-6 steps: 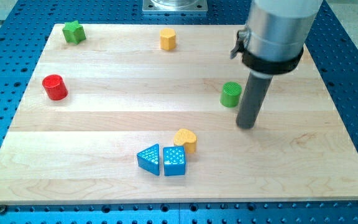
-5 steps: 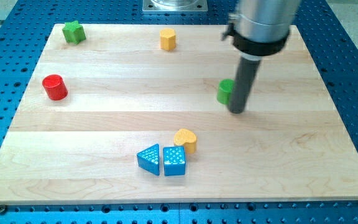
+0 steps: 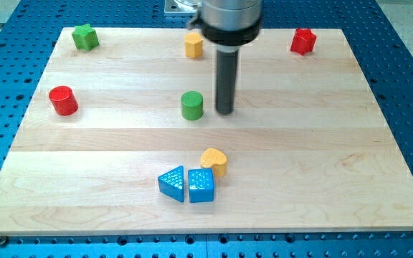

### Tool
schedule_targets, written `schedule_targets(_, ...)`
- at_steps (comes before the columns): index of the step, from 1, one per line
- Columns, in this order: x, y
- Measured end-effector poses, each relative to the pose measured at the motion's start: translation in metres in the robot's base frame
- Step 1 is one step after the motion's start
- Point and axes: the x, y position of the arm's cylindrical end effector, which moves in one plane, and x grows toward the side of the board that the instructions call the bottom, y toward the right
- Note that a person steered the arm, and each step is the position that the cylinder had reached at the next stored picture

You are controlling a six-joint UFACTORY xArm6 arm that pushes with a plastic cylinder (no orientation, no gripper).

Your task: Move the green circle diagonally top left to the yellow heart

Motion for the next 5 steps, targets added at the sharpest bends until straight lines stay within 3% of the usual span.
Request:
schedule_targets(2, -0.032, -0.023)
schedule_targets(4, 0.027, -0.058)
schedule_targets(5, -0.015, -0.073)
